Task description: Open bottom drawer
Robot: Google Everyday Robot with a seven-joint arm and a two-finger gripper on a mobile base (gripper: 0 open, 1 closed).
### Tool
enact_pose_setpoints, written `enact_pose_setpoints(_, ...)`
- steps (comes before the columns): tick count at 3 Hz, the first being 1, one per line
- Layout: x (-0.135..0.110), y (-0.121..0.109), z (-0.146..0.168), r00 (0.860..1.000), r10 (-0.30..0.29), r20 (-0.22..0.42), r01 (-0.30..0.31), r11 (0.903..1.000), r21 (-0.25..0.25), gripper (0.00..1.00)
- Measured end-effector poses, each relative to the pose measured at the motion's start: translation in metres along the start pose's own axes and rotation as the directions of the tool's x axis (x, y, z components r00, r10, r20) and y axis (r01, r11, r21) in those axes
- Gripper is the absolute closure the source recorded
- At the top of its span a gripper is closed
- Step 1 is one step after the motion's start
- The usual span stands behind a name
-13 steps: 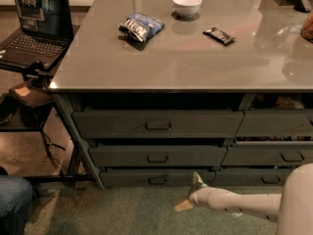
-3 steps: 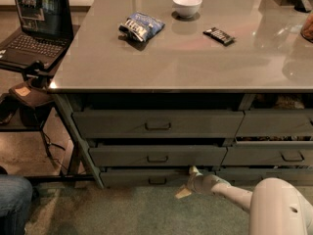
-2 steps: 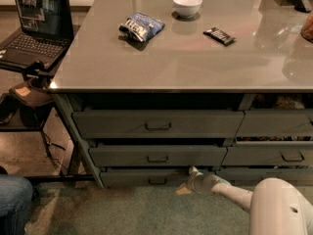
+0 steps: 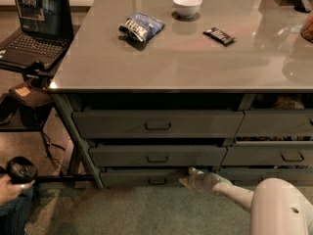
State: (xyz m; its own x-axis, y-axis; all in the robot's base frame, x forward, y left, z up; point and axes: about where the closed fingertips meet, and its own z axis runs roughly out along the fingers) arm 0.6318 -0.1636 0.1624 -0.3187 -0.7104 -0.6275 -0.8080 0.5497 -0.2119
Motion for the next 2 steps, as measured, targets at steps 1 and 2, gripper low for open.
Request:
enact_pose_setpoints(1,-0.0001,0.0,-0.0002,1.0,0.0,0.0,0.0,1.0,0.0,0.89)
enact_pose_setpoints(2,-0.0044,-0.0019,-0.0049,1.0,0.0,0.0,0.0,1.0,0.0,1.0)
